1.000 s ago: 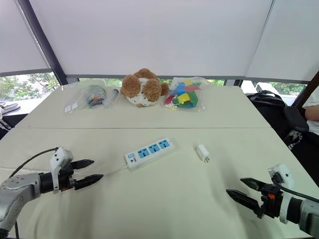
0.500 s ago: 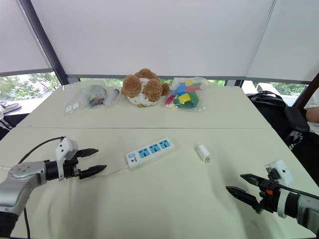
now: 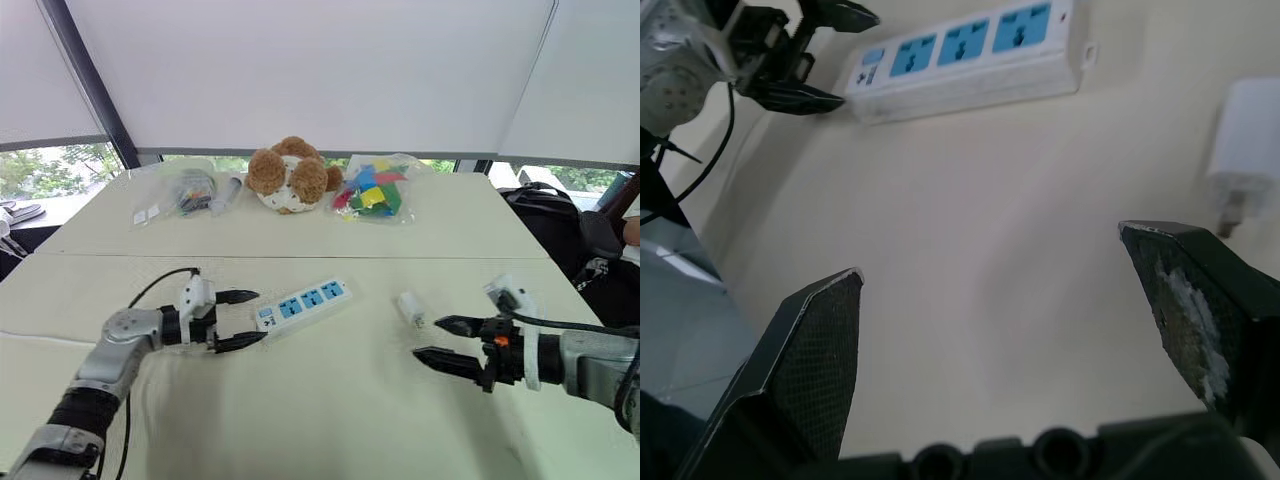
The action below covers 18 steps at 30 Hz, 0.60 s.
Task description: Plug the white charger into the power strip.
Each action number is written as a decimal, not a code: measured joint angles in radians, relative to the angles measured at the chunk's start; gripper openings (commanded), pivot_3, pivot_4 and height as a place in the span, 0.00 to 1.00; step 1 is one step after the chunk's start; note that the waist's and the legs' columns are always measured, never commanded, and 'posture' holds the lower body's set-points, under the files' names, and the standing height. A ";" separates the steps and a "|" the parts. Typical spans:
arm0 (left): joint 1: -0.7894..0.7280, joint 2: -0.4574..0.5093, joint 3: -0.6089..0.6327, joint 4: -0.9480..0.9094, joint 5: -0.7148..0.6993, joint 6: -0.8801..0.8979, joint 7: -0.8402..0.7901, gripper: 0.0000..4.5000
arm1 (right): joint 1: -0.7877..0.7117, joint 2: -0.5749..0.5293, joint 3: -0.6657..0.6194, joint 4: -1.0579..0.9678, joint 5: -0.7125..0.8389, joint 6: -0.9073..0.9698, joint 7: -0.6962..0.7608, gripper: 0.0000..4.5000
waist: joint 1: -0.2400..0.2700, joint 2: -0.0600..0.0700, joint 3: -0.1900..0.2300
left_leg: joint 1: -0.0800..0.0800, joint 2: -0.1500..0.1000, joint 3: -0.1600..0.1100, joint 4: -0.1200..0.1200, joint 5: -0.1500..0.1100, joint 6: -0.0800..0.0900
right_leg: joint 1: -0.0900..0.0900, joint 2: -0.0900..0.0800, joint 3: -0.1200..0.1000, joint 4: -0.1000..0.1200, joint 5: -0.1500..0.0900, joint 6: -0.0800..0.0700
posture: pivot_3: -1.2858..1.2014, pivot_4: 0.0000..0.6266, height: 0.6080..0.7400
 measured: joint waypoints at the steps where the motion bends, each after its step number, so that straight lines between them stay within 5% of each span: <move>1: -0.003 -0.020 -0.003 0.024 0.012 -0.020 0.008 0.99 | -0.004 0.000 0.000 -0.010 0.012 0.009 -0.013 1.00 | 0.001 0.000 0.000 | -0.001 0.000 0.000 0.000 0.000 0.000 | 0.000 0.000 0.000 0.000 0.000 0.000 | 0.52 0.24 0.99; 8: -0.078 -0.100 -0.008 0.183 0.048 -0.142 0.082 0.99 | 0.006 0.002 -0.026 -0.058 0.065 0.045 -0.072 1.00 | 0.020 0.000 0.000 | 0.000 0.000 -0.001 0.003 0.000 0.000 | 0.000 0.000 0.000 0.000 0.001 0.001 | 0.52 0.24 0.99; 12: -0.080 -0.106 -0.007 0.205 0.048 -0.172 0.080 0.66 | 0.025 -0.004 -0.056 -0.070 0.069 0.062 -0.091 1.00 | 0.022 0.000 0.000 | 0.000 0.000 -0.001 0.004 0.000 0.000 | 0.002 0.000 0.000 0.000 0.001 0.002 | 0.52 0.24 0.99; 18: -0.089 -0.104 -0.005 0.225 0.054 -0.186 0.056 0.67 | -0.046 -0.070 -0.041 -0.032 0.069 0.149 -0.154 1.00 | 0.021 0.002 -0.001 | 0.000 0.000 0.000 0.004 0.000 0.000 | 0.002 0.000 0.000 0.000 0.001 0.001 | 0.52 0.24 0.99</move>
